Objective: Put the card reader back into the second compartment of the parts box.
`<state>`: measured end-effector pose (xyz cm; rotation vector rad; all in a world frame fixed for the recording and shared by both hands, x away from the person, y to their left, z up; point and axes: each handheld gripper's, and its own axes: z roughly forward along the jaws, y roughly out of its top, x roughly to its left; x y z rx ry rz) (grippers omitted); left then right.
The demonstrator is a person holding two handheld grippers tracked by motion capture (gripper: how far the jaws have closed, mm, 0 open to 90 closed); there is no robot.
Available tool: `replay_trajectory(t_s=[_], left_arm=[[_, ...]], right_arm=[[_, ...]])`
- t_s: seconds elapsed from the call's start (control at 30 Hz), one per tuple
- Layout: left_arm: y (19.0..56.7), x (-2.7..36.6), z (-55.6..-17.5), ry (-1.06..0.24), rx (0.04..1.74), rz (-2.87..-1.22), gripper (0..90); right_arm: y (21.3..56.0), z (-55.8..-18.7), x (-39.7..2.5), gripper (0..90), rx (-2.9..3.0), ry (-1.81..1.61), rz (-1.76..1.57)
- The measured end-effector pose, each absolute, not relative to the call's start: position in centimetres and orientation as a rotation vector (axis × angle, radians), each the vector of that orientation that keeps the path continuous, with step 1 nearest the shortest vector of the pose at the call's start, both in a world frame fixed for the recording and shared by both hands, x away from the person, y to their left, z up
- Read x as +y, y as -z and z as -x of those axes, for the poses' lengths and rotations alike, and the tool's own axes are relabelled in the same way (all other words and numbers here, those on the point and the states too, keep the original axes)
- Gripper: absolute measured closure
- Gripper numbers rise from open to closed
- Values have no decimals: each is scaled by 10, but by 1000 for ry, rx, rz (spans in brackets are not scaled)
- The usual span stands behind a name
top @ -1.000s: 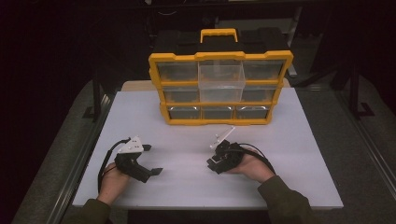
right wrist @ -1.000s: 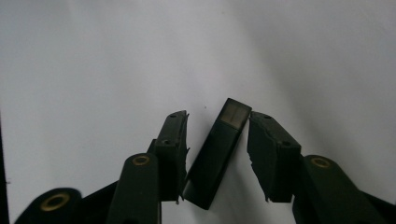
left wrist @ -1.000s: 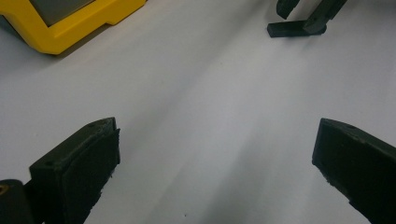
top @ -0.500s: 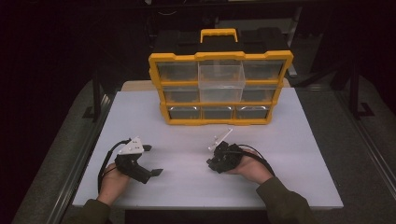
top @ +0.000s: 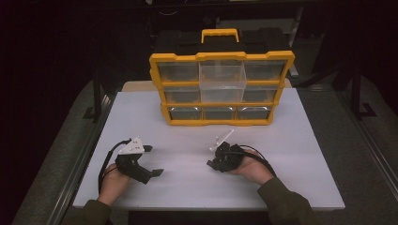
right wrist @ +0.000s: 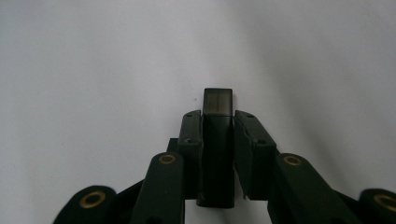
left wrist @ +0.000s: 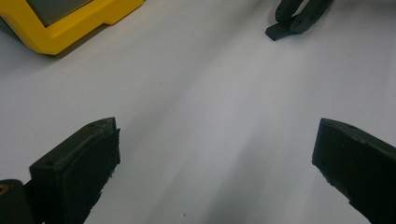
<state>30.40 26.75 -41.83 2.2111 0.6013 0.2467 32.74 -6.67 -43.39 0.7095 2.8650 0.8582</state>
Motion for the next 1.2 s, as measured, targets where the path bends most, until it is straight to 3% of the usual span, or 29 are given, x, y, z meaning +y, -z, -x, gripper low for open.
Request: replay_trajectory(t_s=[1.2], left_arm=[[418,269,-304,-240,595,-2208,4]], right_arm=[[413,-332,-84,725,2879,-908,-704]])
